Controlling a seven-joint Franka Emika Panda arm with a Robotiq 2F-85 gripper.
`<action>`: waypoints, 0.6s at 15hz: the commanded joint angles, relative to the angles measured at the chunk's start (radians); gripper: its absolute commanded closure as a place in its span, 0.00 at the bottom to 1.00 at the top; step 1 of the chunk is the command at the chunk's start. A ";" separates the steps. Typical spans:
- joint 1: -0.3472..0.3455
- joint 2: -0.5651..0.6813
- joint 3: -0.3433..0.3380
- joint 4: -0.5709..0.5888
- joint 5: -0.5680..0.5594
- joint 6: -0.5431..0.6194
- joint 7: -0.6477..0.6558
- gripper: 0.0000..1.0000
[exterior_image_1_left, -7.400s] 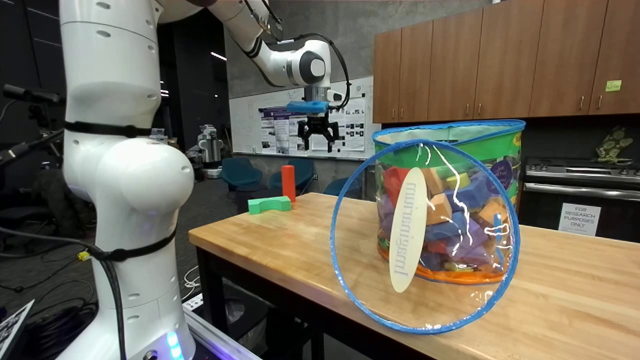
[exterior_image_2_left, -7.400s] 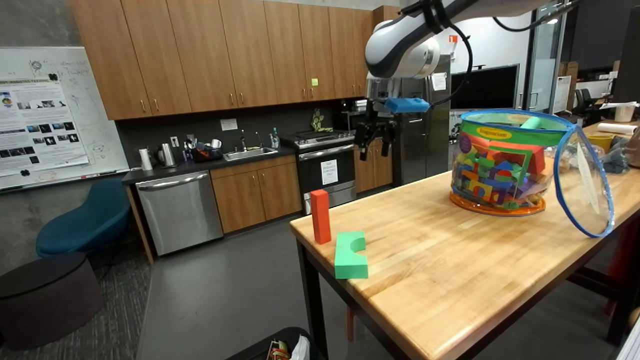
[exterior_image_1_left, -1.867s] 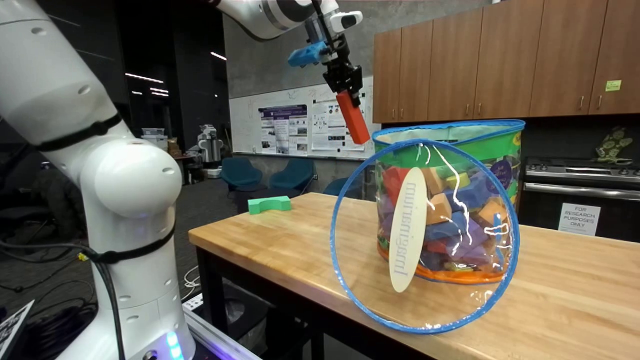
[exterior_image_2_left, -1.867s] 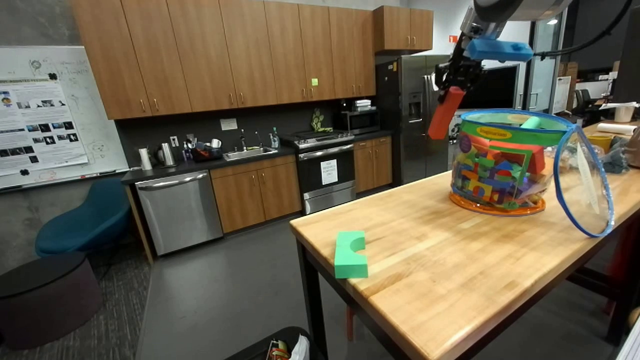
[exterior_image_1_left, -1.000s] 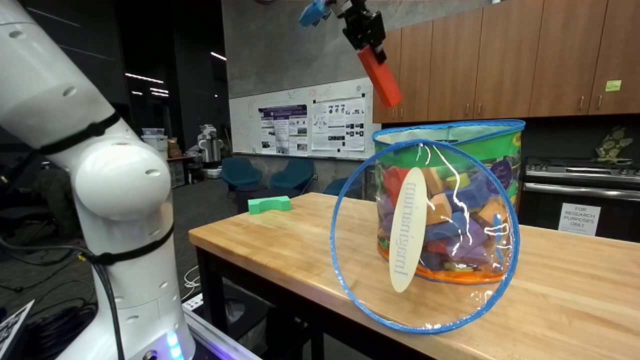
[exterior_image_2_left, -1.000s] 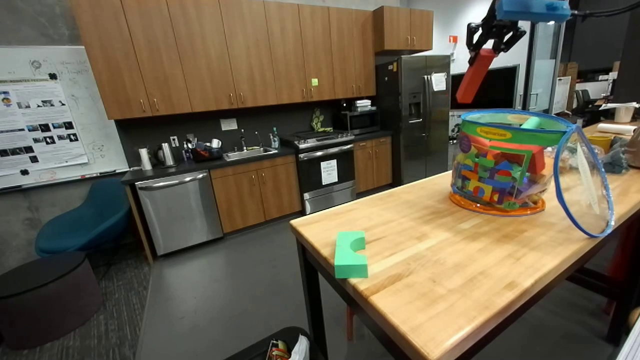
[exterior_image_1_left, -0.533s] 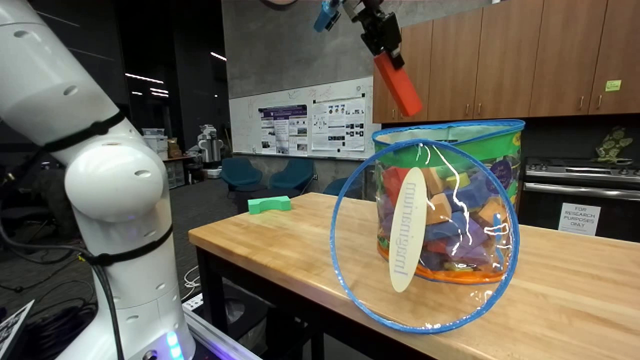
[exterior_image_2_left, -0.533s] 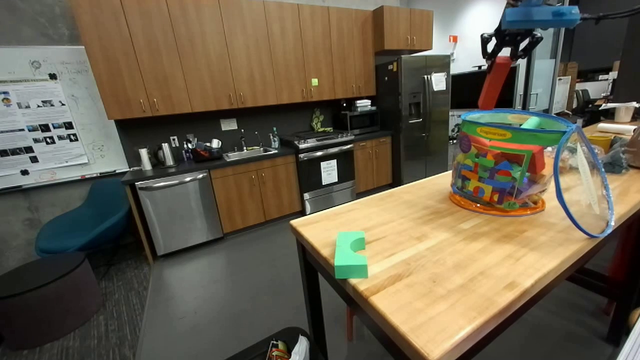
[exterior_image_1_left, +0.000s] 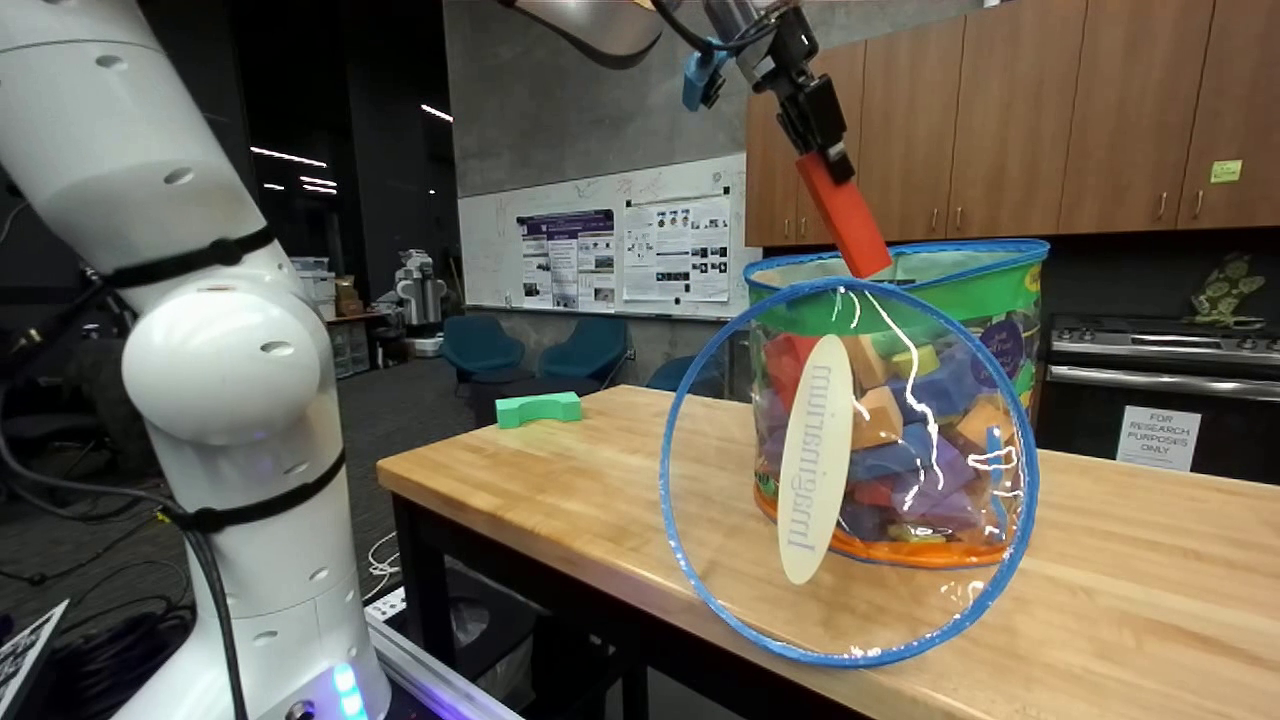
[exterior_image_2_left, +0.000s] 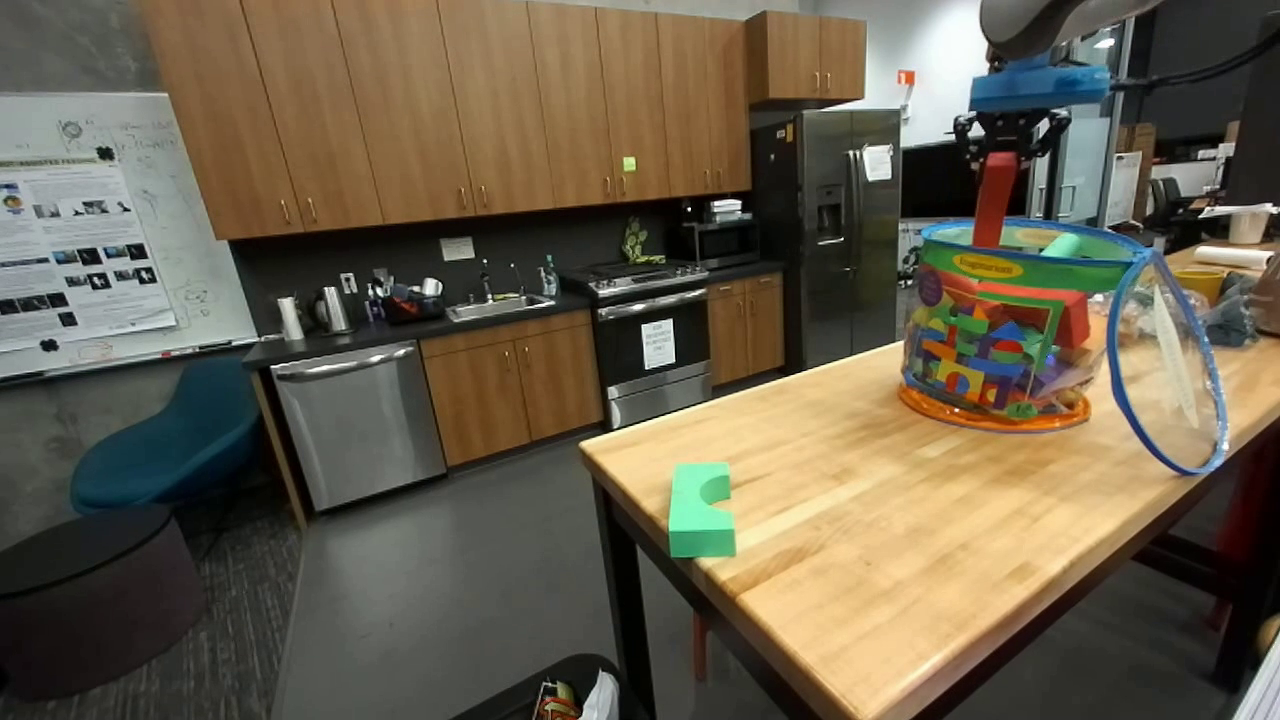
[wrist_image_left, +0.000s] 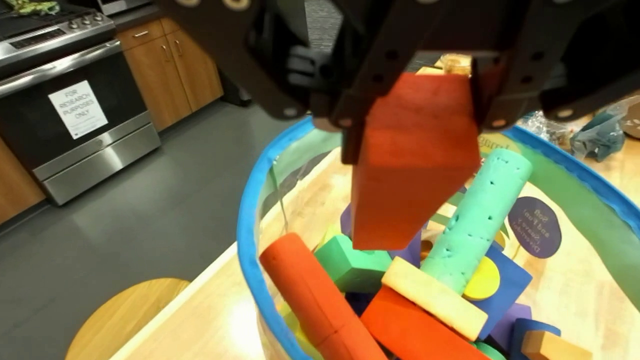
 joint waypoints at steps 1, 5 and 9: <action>0.009 0.093 -0.009 0.095 -0.051 -0.029 0.081 0.84; 0.024 0.162 -0.030 0.161 -0.087 -0.051 0.147 0.84; 0.052 0.194 -0.054 0.185 -0.085 -0.052 0.177 0.29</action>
